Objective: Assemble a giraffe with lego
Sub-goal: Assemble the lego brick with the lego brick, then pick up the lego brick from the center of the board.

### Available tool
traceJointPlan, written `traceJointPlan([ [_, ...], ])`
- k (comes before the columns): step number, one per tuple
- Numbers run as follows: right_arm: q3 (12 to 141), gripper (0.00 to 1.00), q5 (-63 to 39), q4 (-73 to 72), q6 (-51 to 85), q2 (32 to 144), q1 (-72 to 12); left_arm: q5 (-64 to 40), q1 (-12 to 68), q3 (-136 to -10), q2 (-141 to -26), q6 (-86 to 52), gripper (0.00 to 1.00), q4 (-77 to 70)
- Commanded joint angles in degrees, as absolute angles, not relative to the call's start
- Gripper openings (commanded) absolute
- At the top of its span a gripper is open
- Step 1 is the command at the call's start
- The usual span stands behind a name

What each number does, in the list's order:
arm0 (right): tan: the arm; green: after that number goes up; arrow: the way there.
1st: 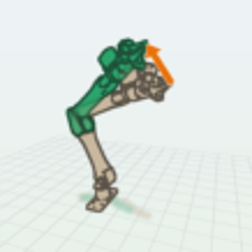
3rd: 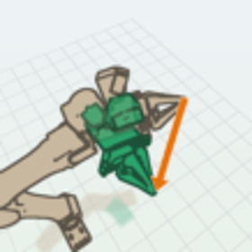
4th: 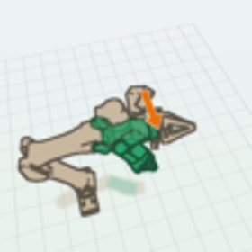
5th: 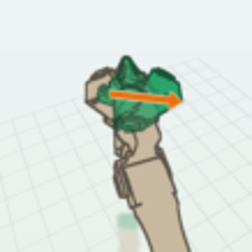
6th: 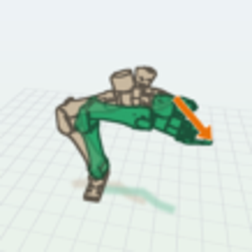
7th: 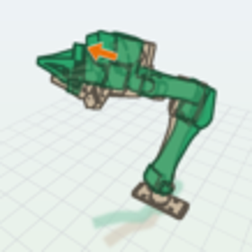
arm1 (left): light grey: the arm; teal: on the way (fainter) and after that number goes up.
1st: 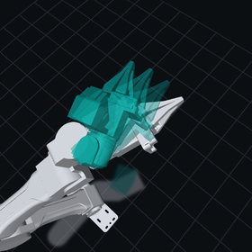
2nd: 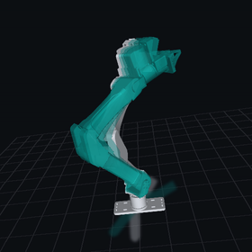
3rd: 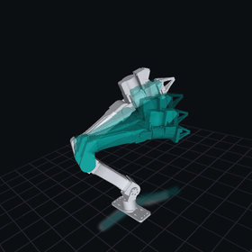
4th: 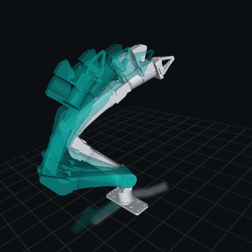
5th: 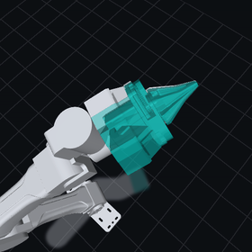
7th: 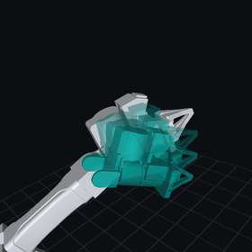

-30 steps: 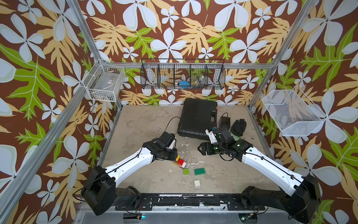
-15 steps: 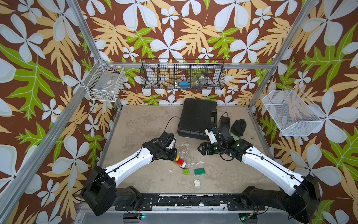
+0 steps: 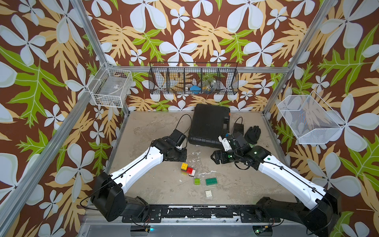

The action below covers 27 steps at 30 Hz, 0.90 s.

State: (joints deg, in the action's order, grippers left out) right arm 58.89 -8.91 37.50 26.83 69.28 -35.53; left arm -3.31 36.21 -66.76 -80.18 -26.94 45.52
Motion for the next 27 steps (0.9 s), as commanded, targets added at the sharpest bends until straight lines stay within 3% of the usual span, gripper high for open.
traceJointPlan([
  [1,58.92,0.91,-8.28,42.18,27.98,68.08,-37.16,-2.04,36.04,-68.38,-79.70,-27.17,0.49,48.76],
  [3,57.56,0.91,-8.45,42.56,29.71,67.04,-39.71,-0.80,35.95,-68.09,-78.59,-28.28,0.49,49.35],
  [8,50.92,0.92,-5.38,39.65,38.77,64.43,-54.27,2.91,35.62,-62.14,-72.28,-34.34,0.73,50.08],
  [12,46.72,0.92,-4.13,37.62,44.47,64.25,-60.64,1.05,35.34,-58.01,-68.56,-36.36,0.76,49.14],
  [16,43.41,0.93,0.12,34.45,49.86,63.91,-61.42,-2.79,35.33,-53.48,-65.43,-35.17,0.77,45.63],
  [27,51.67,0.92,4.40,37.81,59.70,79.50,-72.03,-4.35,35.33,-52.15,-59.29,-32.11,0.77,44.66],
])
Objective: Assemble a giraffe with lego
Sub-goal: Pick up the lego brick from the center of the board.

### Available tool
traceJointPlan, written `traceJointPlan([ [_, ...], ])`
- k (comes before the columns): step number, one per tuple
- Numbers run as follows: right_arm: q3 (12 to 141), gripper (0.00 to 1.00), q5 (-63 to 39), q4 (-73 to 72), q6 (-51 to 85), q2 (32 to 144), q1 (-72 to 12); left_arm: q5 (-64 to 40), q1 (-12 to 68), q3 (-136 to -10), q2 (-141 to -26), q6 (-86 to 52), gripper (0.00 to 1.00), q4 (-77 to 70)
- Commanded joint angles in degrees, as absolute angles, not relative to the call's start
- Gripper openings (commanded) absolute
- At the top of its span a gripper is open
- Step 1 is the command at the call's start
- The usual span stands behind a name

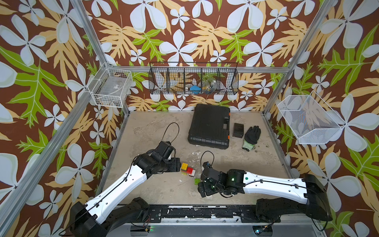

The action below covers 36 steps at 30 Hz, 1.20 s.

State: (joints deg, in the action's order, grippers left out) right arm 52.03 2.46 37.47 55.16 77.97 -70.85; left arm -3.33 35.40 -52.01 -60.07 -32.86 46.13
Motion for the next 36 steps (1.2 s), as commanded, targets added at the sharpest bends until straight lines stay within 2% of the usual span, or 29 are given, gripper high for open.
traceJointPlan([
  [1,50.98,0.92,4.20,37.24,60.65,79.94,-72.23,-4.17,35.42,-52.36,-58.85,-32.29,0.77,44.57],
  [8,44.40,0.90,3.14,32.15,65.10,79.50,-72.41,-1.60,37.09,-50.27,-56.08,-32.25,0.77,44.43],
  [16,44.06,0.82,2.03,27.20,61.47,86.59,-71.21,-0.57,37.18,-48.57,-54.10,-32.35,0.77,45.52],
  [25,41.82,0.56,0.41,24.12,60.04,86.62,-69.25,0.88,37.11,-47.55,-53.09,-32.85,0.77,46.60],
  [36,42.64,0.55,0.17,28.90,58.75,85.43,-70.57,2.38,36.99,-46.10,-53.17,-32.81,0.77,45.75],
])
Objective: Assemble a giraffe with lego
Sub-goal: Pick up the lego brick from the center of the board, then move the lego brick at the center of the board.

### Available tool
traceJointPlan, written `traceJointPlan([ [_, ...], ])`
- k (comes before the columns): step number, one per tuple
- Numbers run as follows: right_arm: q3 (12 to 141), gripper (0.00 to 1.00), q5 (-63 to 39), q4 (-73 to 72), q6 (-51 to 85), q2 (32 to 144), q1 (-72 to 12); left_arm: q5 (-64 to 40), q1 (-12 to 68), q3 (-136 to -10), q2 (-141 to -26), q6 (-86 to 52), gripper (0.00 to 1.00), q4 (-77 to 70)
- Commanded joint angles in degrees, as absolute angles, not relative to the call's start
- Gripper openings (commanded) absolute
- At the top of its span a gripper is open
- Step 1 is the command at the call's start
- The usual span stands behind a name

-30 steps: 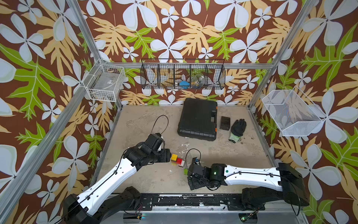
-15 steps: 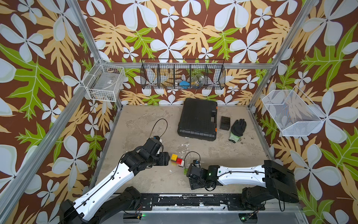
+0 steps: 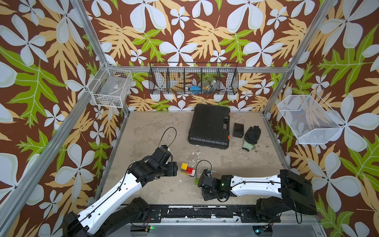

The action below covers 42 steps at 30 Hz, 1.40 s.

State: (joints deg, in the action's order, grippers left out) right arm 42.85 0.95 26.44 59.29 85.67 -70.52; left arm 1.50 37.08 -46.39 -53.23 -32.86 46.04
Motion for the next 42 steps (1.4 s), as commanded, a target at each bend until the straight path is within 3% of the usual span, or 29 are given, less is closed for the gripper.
traceJointPlan([
  [1,42.63,0.53,0.22,28.83,58.59,85.76,-70.52,2.32,37.00,-46.06,-53.17,-32.87,0.77,45.56],
  [6,44.32,0.27,0.17,29.25,57.06,87.80,-70.56,2.92,36.91,-46.91,-53.60,-32.48,0.77,45.82],
  [10,47.10,0.18,1.30,31.03,56.26,86.45,-69.89,3.94,36.61,-46.69,-53.44,-32.51,0.76,45.98],
  [16,64.15,0.16,6.37,40.10,53.34,83.25,-69.04,8.67,35.08,-44.65,-52.81,-33.59,0.75,44.44],
  [21,76.27,0.16,7.18,44.16,50.35,87.02,-67.44,4.89,32.43,-43.07,-55.31,-33.57,0.71,40.00],
  [28,76.92,0.16,6.79,43.32,49.76,86.16,-65.18,-3.66,28.10,-36.76,-59.47,-36.88,0.68,29.19],
  [42,74.79,0.17,7.41,42.37,45.15,84.52,-60.78,-9.25,27.87,-29.89,-66.11,-40.69,0.67,15.46],
])
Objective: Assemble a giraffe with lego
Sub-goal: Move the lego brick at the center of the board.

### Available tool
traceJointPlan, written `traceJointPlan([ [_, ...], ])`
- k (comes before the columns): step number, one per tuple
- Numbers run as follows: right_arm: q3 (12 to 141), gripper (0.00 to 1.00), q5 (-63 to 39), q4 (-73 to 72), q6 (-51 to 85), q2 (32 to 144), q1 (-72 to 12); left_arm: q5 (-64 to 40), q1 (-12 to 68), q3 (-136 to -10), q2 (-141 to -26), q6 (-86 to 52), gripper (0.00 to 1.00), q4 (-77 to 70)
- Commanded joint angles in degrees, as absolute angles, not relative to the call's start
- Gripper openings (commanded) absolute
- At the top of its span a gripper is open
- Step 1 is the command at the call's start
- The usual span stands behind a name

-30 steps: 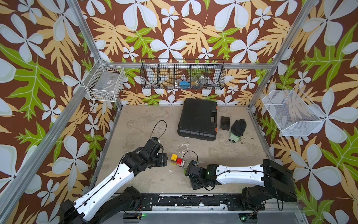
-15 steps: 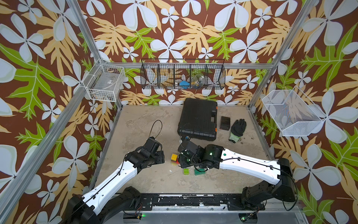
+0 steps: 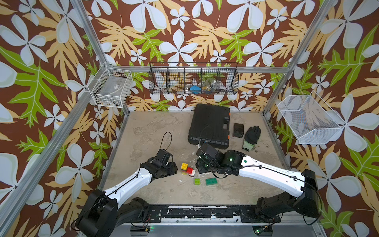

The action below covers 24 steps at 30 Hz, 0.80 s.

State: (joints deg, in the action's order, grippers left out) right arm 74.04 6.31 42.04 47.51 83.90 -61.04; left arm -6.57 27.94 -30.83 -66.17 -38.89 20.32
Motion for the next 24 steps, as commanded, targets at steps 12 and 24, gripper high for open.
traceJointPlan([
  [12,73.68,0.18,5.37,40.62,42.84,83.70,-57.70,-14.77,27.94,-25.97,-69.01,-43.97,0.65,7.38],
  [24,69.28,0.19,4.40,40.25,42.45,79.82,-54.86,-14.77,33.31,-26.49,-74.19,-47.30,0.64,3.06],
])
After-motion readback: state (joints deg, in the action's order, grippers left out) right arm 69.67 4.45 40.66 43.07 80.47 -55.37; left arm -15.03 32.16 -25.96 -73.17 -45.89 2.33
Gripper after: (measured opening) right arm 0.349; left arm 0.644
